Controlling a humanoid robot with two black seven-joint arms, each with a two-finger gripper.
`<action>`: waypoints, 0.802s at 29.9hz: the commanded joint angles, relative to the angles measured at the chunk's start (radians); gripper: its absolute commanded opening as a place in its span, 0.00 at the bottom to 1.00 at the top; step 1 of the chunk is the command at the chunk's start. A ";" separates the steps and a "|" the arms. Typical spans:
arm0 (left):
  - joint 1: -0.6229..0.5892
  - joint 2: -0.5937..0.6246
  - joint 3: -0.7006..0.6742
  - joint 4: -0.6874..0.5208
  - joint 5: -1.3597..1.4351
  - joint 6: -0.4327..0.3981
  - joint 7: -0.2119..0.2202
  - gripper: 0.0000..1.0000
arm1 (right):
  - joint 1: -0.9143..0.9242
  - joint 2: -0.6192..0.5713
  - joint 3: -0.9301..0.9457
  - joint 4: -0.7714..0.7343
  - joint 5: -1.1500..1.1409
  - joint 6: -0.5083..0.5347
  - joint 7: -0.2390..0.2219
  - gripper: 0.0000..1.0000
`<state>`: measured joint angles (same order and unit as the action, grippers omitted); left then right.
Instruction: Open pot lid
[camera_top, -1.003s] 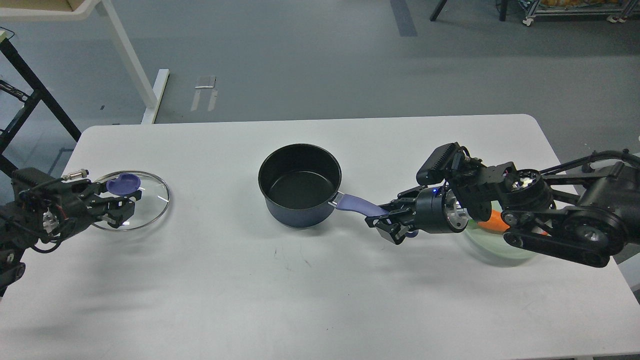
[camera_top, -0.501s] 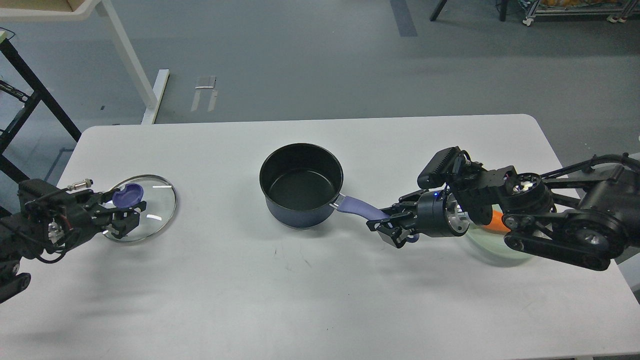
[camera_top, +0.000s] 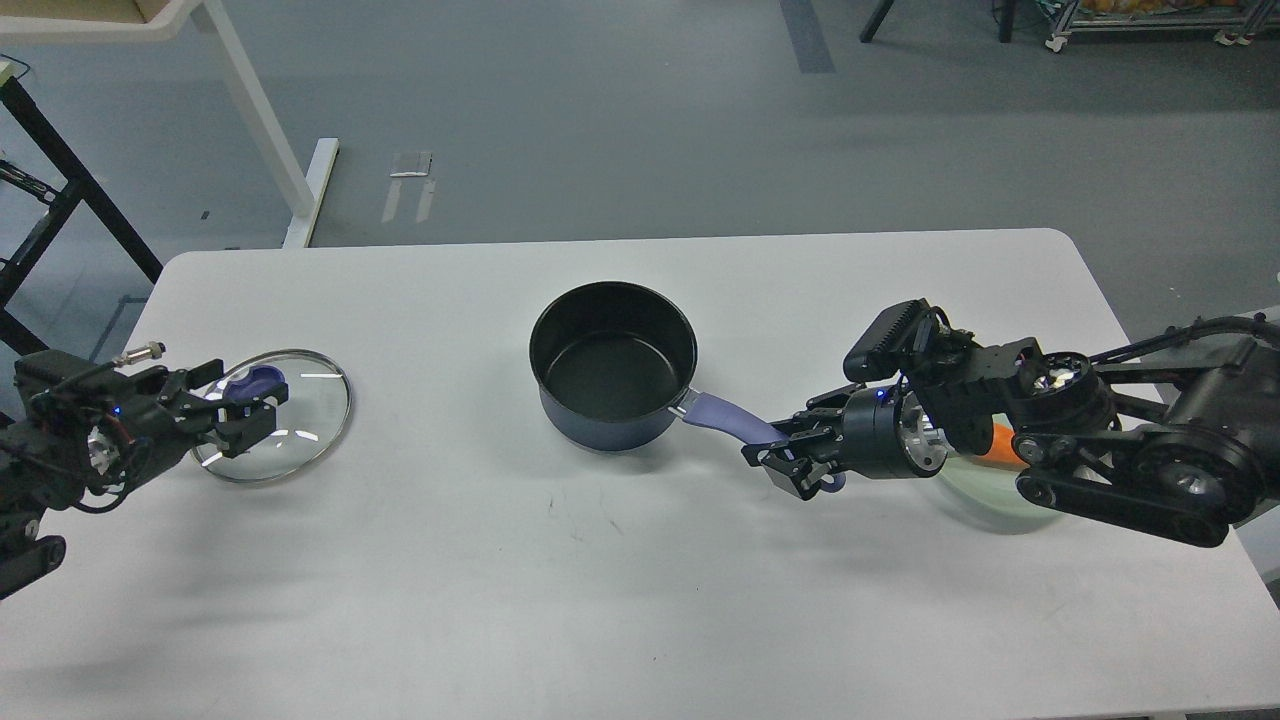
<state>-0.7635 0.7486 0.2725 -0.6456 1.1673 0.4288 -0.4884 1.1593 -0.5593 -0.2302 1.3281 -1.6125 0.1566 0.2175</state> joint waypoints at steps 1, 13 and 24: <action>-0.014 0.002 0.005 0.000 -0.139 -0.005 0.000 0.99 | 0.000 -0.001 0.002 0.000 0.002 0.000 0.000 0.56; -0.060 0.008 -0.002 0.000 -0.161 -0.010 0.000 0.99 | 0.000 -0.004 0.018 0.000 0.006 -0.006 0.002 0.84; -0.160 0.005 -0.002 0.000 -0.510 -0.106 0.000 0.99 | -0.067 -0.149 0.256 0.003 0.342 -0.088 0.006 0.98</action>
<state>-0.9028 0.7568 0.2696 -0.6458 0.7538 0.3849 -0.4888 1.1187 -0.6691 -0.0416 1.3323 -1.3938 0.0863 0.2208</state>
